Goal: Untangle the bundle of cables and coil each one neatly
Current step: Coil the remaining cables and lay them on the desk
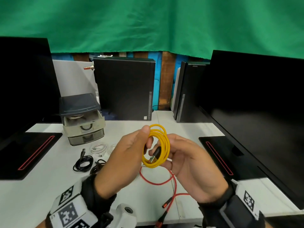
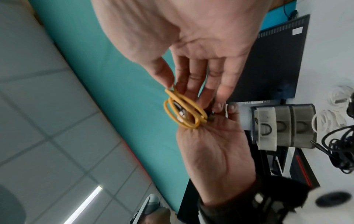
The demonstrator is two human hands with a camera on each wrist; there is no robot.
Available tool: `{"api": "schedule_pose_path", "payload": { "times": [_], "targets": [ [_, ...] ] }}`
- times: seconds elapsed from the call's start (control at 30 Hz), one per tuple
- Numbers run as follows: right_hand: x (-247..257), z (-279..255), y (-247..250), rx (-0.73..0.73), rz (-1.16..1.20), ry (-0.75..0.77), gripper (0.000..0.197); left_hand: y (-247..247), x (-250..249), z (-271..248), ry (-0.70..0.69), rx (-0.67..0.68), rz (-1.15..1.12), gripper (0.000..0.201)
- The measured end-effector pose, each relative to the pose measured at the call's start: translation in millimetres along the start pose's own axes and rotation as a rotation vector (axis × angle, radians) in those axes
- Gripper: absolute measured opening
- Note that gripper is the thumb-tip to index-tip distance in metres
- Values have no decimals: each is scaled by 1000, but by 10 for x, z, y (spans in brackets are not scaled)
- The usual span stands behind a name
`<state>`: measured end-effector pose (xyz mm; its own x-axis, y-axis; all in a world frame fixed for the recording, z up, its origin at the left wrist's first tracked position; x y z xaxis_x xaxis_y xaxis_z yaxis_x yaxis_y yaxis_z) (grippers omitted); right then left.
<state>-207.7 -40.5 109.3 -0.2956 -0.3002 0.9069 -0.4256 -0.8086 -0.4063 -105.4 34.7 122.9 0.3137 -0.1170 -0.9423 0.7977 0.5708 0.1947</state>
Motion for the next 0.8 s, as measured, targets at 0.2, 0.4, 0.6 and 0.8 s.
{"api": "schedule_pose_path", "payload": {
  "times": [0.2, 0.4, 0.6, 0.8],
  "targets": [
    [-123, 25, 22, -55, -146, 14, 18, 8, -47, -14, -368, -192, 463, 43],
    [-239, 55, 169, -206, -322, -4, 18, -24, 71, -7, -455, -272, 684, 36],
    [-278, 128, 186, -81, -177, -75, 26, 6, 97, 45, -456, -246, 712, 32],
    [-330, 145, 229, -162, -496, 88, 26, -7, 264, 110, -389, -205, 669, 41]
  ]
}}
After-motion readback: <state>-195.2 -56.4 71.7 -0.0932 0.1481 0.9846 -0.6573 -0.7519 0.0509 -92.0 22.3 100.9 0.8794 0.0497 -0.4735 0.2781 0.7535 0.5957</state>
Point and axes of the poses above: each hand's wrist, its own z-axis towards the middle knuckle, its own y-axis out of the back of the hand, x = y × z, the point moved 8 cm from there along z, towards the middle knuckle, and after that the axes turned 1 degree about y, right-handed, at the moved point
